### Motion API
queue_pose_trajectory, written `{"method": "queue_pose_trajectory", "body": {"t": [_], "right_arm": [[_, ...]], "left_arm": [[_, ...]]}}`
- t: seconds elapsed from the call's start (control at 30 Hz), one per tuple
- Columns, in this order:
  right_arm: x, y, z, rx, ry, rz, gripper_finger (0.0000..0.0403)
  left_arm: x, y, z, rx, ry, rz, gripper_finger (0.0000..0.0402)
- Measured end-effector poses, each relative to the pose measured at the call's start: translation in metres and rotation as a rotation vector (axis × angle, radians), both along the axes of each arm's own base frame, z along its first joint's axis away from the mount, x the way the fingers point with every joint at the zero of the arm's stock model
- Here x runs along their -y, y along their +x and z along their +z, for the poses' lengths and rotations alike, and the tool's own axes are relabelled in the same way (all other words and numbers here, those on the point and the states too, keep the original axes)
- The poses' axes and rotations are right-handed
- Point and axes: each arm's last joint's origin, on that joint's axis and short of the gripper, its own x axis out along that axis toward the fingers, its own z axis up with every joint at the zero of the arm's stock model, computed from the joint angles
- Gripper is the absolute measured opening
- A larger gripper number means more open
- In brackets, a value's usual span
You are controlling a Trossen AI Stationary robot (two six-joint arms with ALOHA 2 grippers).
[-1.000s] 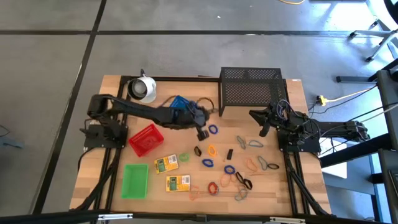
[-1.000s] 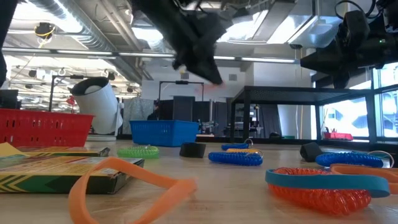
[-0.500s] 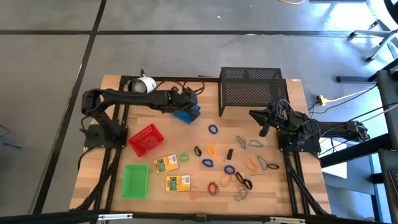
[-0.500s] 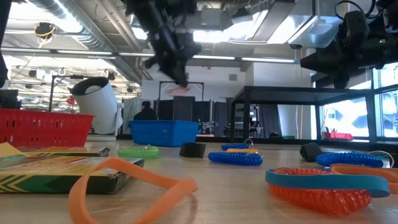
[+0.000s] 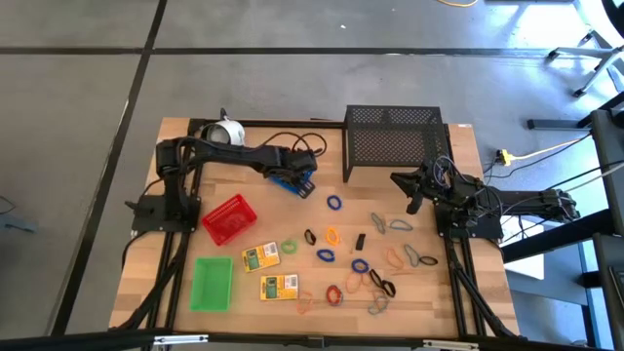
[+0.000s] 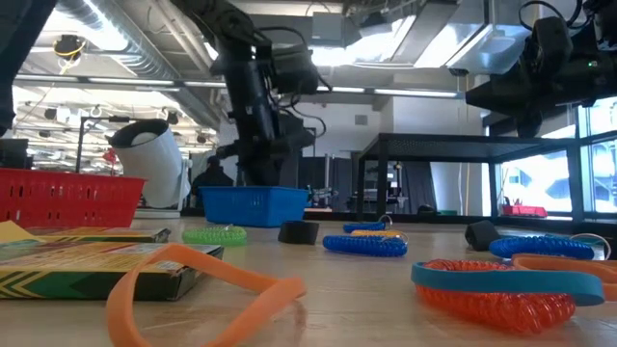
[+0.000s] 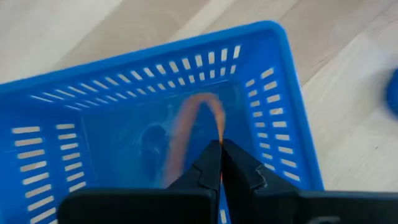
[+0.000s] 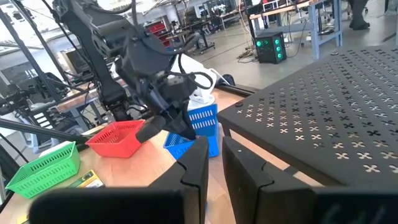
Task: Pick & Place Office Desk Supplies
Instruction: Put the orange rubber band into the blue bin, then put the blue spring keychain into the red bin
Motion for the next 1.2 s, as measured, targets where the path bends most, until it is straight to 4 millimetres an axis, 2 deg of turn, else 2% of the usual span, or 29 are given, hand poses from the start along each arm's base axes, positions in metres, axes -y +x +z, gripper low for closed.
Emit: {"method": "queue_pose_trajectory", "body": {"t": [0.3,0.73,0.97,1.1,1.2], "right_arm": [[0.0,0.0,0.0,0.0,0.0,0.0,0.005],[0.0,0.0,0.0,-0.001,-0.001,0.0,0.005],[0.0,0.0,0.0,-0.002,-0.003,0.0,0.005],[0.0,0.0,-0.001,-0.013,-0.004,0.001,0.005],[0.0,0.0,-0.001,-0.012,-0.003,0.001,0.005]], "left_arm": [[0.0,-0.001,0.004,0.014,0.013,0.019,0.0014],[-0.003,0.0,0.006,0.047,-0.041,-0.019,0.0126],[0.001,0.008,0.019,0.099,0.068,-0.265,0.0143],[0.009,0.017,0.028,0.163,0.143,-0.378,0.0144],[0.019,0.025,0.034,0.234,0.185,-0.529,0.0143]]}}
